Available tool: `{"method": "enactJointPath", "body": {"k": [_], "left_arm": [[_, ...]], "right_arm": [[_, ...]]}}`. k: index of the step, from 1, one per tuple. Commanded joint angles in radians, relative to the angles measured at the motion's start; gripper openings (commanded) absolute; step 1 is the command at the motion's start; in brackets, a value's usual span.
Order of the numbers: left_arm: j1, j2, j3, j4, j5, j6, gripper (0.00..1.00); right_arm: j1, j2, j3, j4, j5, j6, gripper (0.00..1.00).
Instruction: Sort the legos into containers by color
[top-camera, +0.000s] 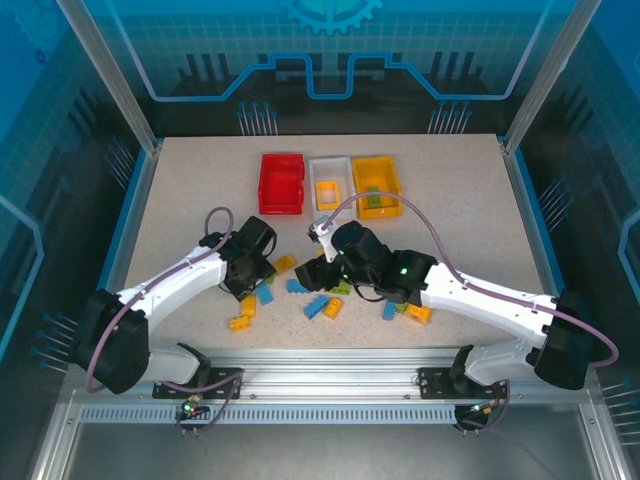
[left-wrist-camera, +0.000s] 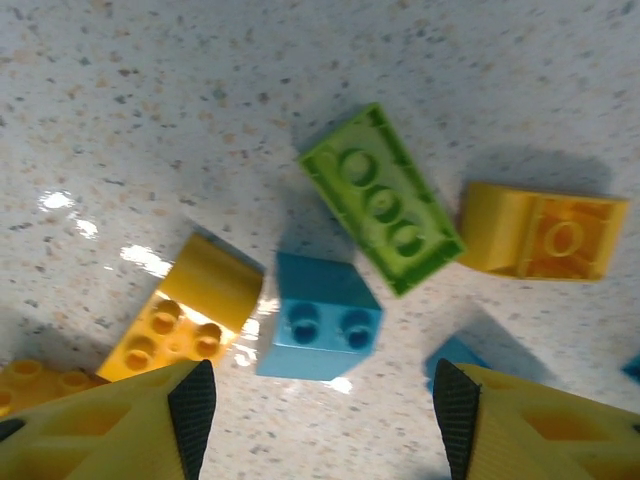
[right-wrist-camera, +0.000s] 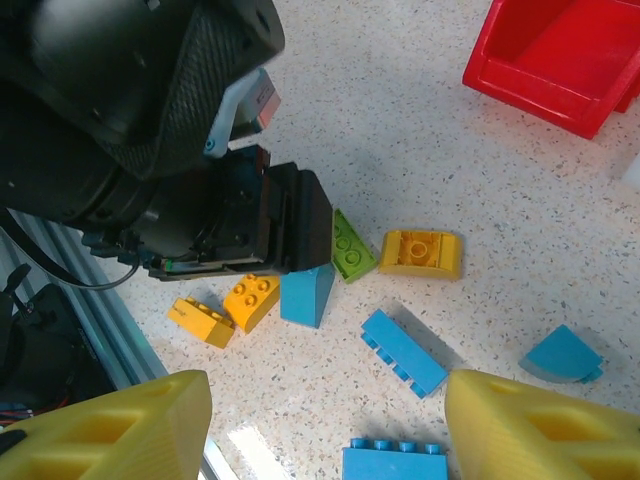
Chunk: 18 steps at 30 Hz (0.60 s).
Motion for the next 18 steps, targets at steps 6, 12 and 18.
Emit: {"method": "enactJointPath", "body": {"k": [6, 12, 18], "left_arm": [[-0.005, 0.119, -0.002, 0.056, 0.03, 0.138, 0.6], [-0.005, 0.138, -0.017, 0.091, 0.039, 0.159, 0.56], [-0.005, 0.149, -0.033, 0.122, 0.061, 0.162, 0.45]], "right_arm": [[-0.013, -0.027, -0.038, 0.043, -0.052, 0.04, 0.65], [-0.011, -0.043, -0.066, 0.049, -0.052, 0.061, 0.65], [-0.011, -0.037, -0.071, 0.05, -0.054, 0.068, 0.65]]}}
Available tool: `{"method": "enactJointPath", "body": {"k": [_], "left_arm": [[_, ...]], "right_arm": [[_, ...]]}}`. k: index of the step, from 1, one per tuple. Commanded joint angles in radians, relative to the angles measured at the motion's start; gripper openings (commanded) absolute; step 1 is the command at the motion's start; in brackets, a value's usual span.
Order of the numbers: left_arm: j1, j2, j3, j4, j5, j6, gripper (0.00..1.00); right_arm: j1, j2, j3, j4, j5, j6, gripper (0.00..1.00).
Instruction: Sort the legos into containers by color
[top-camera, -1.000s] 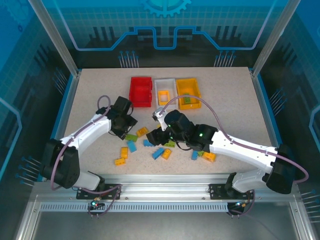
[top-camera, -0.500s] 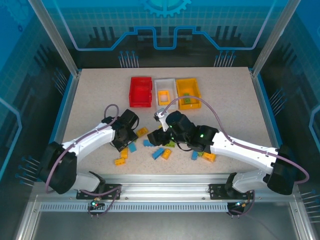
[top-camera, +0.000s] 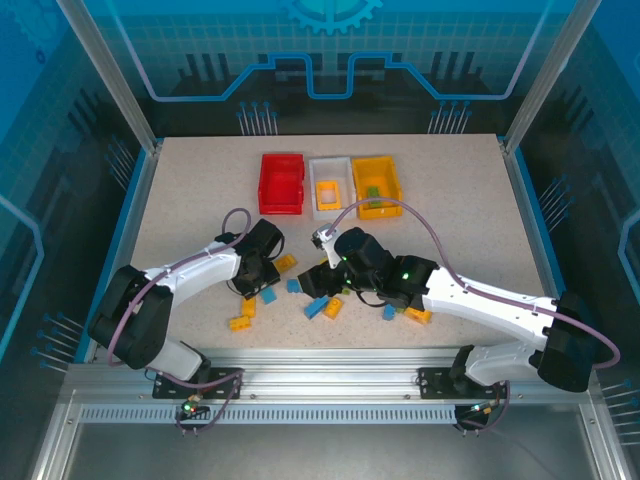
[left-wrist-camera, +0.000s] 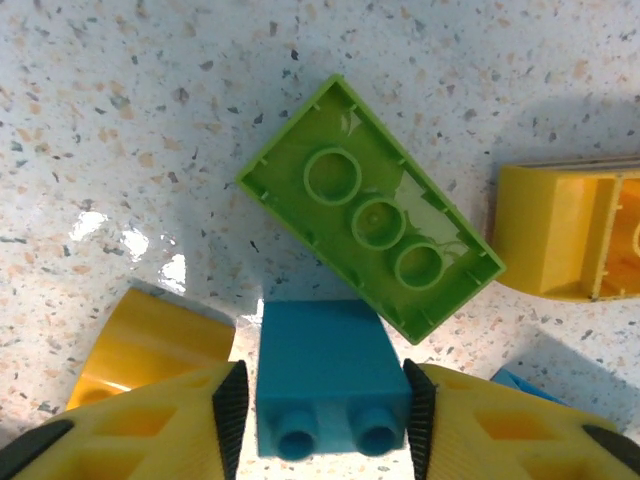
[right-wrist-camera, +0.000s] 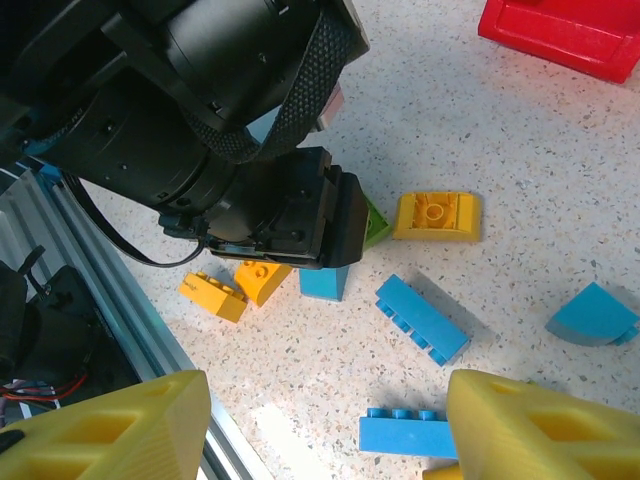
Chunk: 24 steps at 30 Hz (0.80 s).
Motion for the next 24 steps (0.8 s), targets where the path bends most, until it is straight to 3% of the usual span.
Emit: {"method": "enactJointPath", "body": {"k": [1, 12, 18, 24], "left_arm": [[-0.005, 0.007, -0.016, 0.007, 0.019, 0.013, 0.44], [-0.011, -0.07, 0.063, -0.075, -0.026, 0.04, 0.26], [-0.004, -0.071, 0.316, -0.183, -0.113, 0.185, 0.26], [0.091, 0.14, 0.634, -0.167, -0.071, 0.394, 0.27]], "right_arm": [[-0.011, -0.014, -0.006, 0.029, -0.013, 0.016, 0.65], [-0.033, -0.041, -0.001, 0.025, 0.024, 0.028, 0.65], [-0.145, -0.085, 0.006, 0.101, 0.037, 0.109, 0.64], [-0.254, -0.005, 0.048, 0.289, 0.007, 0.177, 0.65]]}}
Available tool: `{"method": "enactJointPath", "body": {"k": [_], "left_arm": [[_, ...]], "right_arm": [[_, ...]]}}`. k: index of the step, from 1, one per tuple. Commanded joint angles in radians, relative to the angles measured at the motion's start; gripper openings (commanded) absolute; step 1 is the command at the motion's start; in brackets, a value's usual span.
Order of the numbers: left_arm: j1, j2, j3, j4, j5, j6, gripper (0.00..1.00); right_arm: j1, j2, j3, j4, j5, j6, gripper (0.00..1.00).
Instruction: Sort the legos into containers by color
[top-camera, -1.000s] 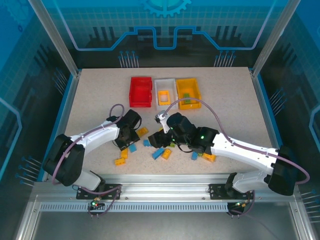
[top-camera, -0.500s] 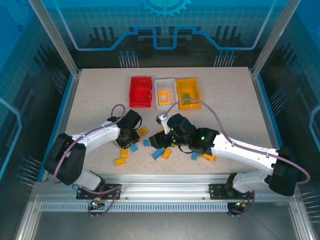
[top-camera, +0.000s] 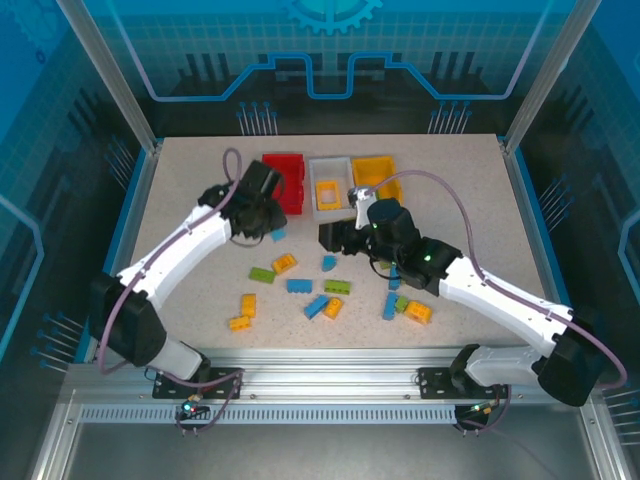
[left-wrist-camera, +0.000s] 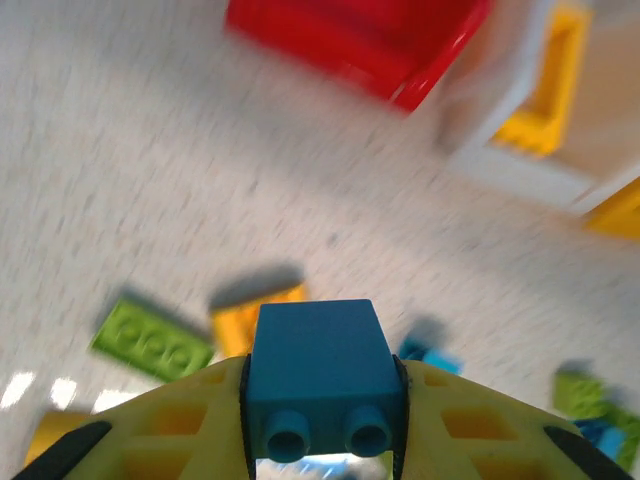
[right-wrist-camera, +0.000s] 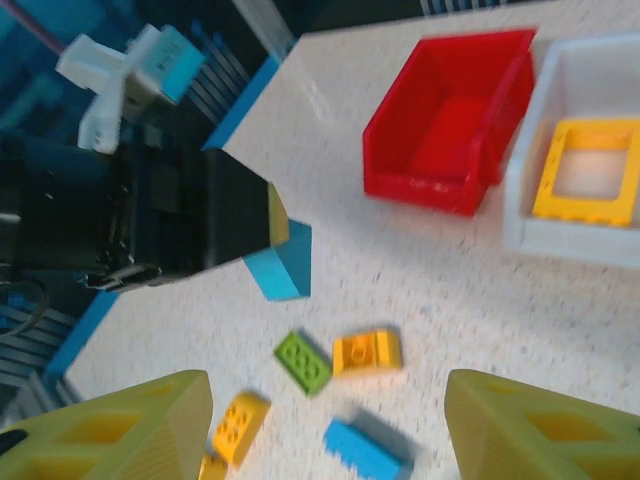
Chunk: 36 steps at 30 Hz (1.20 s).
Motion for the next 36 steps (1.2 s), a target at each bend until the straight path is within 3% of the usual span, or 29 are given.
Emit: {"method": "enactJointPath", "body": {"k": [1, 9, 16, 20, 25, 28, 33, 36], "left_arm": [[0.057, 0.146, 0.15, -0.013, -0.006, 0.192, 0.27], [0.137, 0.495, 0.5, 0.058, -0.034, 0.42, 0.27], [0.177, 0.647, 0.558, 0.166, -0.02, 0.458, 0.3], [0.181, 0.686, 0.57, 0.193, 0.006, 0.455, 0.32], [0.18, 0.708, 0.575, 0.174, 0.025, 0.439, 0.45], [0.179, 0.696, 0.557, 0.169, 0.032, 0.433, 0.48], [0.176, 0.636, 0.528, 0.17, 0.04, 0.424, 0.5], [0.17, 0.567, 0.515, 0.165, 0.044, 0.406, 0.5]], "right_arm": [[-0.031, 0.068, 0.07, 0.142, 0.001, 0.043, 0.65], [-0.071, 0.238, 0.216, 0.154, -0.03, 0.041, 0.65], [-0.084, 0.268, 0.204, 0.154, -0.062, 0.052, 0.64], [-0.085, 0.264, 0.181, 0.15, -0.071, 0.054, 0.64], [-0.087, 0.263, 0.166, 0.116, -0.068, 0.059, 0.65], [-0.09, 0.253, 0.159, 0.076, -0.051, 0.067, 0.65], [-0.094, 0.204, 0.134, -0.003, 0.016, 0.075, 0.66], [-0.104, 0.157, 0.126, -0.128, 0.136, 0.087, 0.65]]}}
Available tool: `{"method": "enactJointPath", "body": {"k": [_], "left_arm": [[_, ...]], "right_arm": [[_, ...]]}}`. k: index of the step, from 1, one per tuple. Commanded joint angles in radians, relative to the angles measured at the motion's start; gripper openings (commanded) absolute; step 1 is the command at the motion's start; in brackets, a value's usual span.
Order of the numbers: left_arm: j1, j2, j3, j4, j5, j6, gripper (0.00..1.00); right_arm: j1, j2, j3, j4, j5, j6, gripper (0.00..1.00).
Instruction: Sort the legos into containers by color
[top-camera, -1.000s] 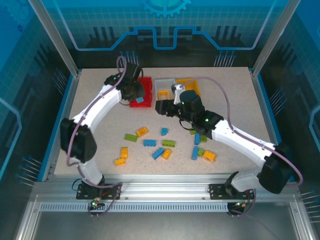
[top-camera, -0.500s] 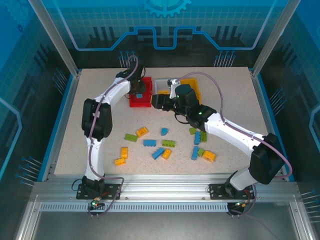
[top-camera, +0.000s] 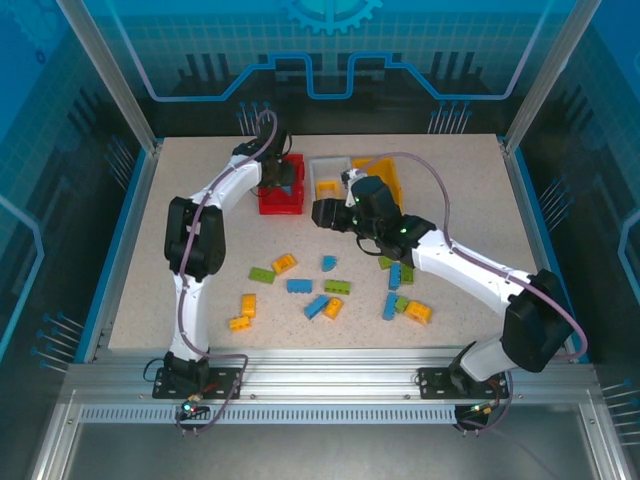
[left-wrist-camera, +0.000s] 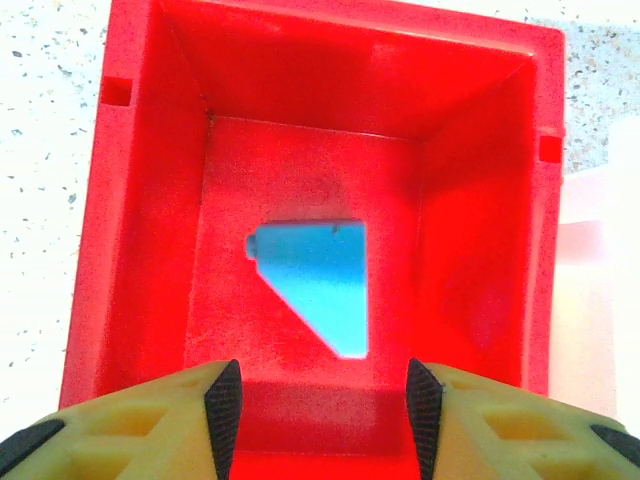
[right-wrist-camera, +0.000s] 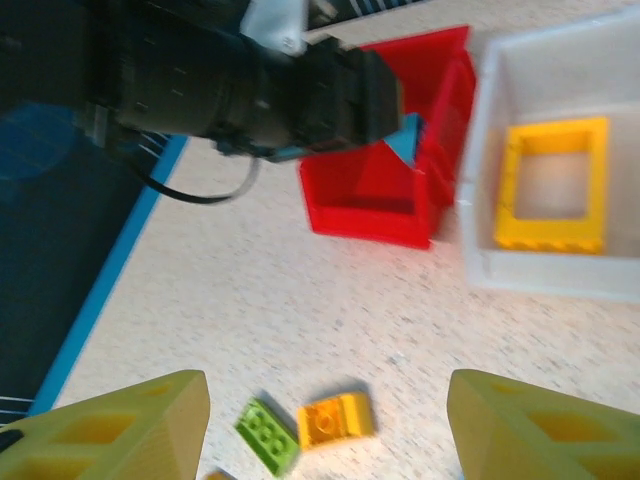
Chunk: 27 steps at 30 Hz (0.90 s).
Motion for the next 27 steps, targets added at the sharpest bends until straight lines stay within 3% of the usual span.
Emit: {"method": "enactJointPath", "body": {"k": [1, 4, 8, 12, 15, 21, 27], "left_arm": [[-0.014, -0.143, -0.023, -0.004, 0.024, -0.033, 0.51], [-0.05, -0.267, -0.091, 0.01, 0.048, -0.056, 0.53], [-0.151, -0.456, -0.278, 0.071, 0.131, -0.098, 0.57], [-0.28, -0.663, -0.562, 0.219, 0.234, -0.196, 0.58], [-0.395, -0.781, -0.738, 0.305, 0.199, -0.269, 0.58], [-0.52, -0.935, -0.948, 0.374, 0.122, -0.406, 0.58], [-0.548, -1.036, -1.037, 0.36, 0.082, -0.448, 0.58]], "right_arm": [[-0.035, -0.081, -0.011, -0.197, 0.163, 0.039, 0.65], [-0.117, -0.104, -0.04, -0.408, 0.232, 0.099, 0.65], [-0.246, -0.112, -0.135, -0.521, 0.142, 0.041, 0.66], [-0.307, -0.114, -0.203, -0.583, 0.082, -0.011, 0.67], [-0.343, -0.109, -0.24, -0.565, 0.027, -0.035, 0.67], [-0.307, 0.029, -0.117, -0.512, 0.017, -0.197, 0.74], [-0.262, 0.251, 0.056, -0.593, 0.079, -0.349, 0.65]]}}
